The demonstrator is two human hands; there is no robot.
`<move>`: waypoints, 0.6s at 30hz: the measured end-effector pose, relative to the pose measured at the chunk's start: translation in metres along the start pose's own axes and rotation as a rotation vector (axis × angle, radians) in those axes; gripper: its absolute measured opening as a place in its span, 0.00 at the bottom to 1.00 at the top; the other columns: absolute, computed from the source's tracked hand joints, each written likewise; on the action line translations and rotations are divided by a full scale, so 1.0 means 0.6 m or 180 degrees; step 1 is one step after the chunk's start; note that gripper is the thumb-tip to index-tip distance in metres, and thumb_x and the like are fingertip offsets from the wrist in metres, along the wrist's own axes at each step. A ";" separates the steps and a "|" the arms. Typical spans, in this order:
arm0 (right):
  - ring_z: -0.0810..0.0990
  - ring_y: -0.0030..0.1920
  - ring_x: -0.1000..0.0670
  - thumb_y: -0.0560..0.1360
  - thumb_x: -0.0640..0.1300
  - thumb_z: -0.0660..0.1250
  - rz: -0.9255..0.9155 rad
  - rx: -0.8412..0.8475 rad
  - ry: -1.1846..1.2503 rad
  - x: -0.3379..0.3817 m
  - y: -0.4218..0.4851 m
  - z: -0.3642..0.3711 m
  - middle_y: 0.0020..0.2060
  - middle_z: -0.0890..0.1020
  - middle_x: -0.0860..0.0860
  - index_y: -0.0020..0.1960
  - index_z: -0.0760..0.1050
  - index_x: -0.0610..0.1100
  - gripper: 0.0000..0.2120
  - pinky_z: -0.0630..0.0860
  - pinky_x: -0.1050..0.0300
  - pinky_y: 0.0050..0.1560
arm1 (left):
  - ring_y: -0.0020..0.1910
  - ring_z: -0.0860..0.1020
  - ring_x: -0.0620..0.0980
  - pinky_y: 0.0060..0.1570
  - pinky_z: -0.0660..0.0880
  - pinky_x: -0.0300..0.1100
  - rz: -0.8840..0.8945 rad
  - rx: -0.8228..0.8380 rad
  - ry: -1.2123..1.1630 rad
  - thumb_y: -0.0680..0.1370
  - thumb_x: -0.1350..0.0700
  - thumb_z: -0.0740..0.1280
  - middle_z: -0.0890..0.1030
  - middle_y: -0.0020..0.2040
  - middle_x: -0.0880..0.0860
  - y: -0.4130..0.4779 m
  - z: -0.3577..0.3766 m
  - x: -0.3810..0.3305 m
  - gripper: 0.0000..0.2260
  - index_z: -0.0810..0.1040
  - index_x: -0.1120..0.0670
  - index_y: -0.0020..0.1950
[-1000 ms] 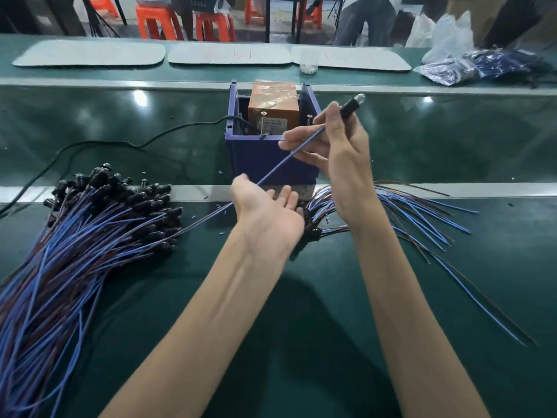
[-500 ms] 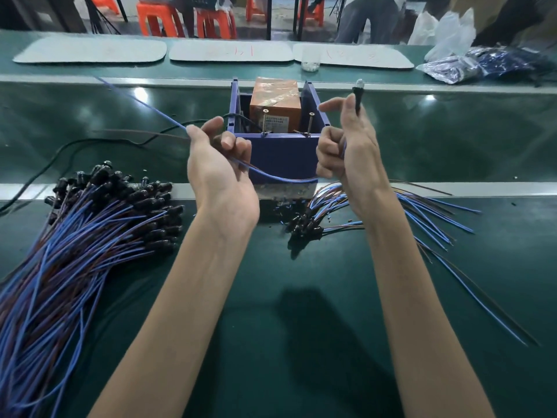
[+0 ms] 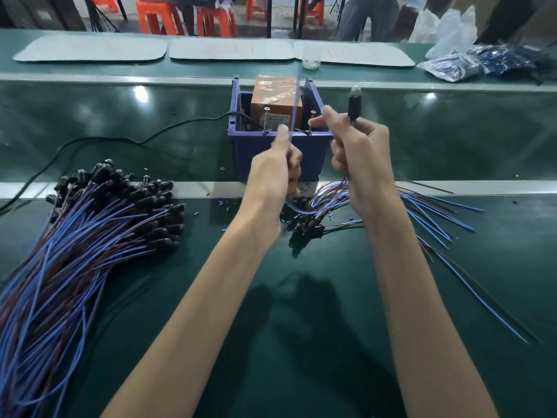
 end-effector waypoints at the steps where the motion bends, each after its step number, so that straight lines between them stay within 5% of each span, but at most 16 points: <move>1: 0.54 0.24 0.55 0.77 0.47 0.67 0.0016 0.0079 0.0111 0.000 0.000 0.002 0.19 0.64 0.58 0.39 0.82 0.42 0.12 0.54 0.64 0.23 | 0.20 0.57 0.43 0.31 0.57 0.42 -0.0021 -0.0028 0.0141 0.84 0.46 0.53 0.60 0.20 0.43 0.000 0.000 0.003 0.23 0.62 0.52 0.29; 5: 0.54 0.24 0.53 0.75 0.48 0.70 0.0084 0.0305 0.0022 -0.004 -0.003 0.014 0.23 0.59 0.52 0.40 0.77 0.31 0.18 0.52 0.61 0.23 | 0.21 0.58 0.41 0.30 0.57 0.40 0.0138 -0.0148 0.0177 0.83 0.48 0.57 0.62 0.20 0.42 0.001 -0.003 0.003 0.20 0.64 0.51 0.31; 11: 0.67 0.18 0.60 0.77 0.38 0.67 -0.0135 0.0533 -0.0010 0.003 -0.013 0.028 0.18 0.71 0.58 0.39 0.77 0.39 0.08 0.63 0.73 0.22 | 0.24 0.65 0.39 0.31 0.64 0.34 0.0510 -0.0266 0.0303 0.84 0.53 0.56 0.68 0.21 0.41 0.003 -0.006 -0.006 0.16 0.70 0.51 0.36; 18: 0.62 0.21 0.60 0.78 0.42 0.66 -0.0117 0.0373 -0.0228 -0.001 -0.003 0.019 0.20 0.68 0.59 0.37 0.75 0.45 0.11 0.58 0.67 0.25 | 0.24 0.69 0.38 0.33 0.70 0.33 0.0710 -0.0445 0.0311 0.83 0.58 0.58 0.71 0.33 0.46 0.008 -0.018 -0.011 0.12 0.72 0.52 0.41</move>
Point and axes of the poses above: each hand's wrist, its own y-axis towards the middle knuckle, its own z-axis out of the palm, x = y × z, the point moved 6 cm from there along y, towards the middle knuckle
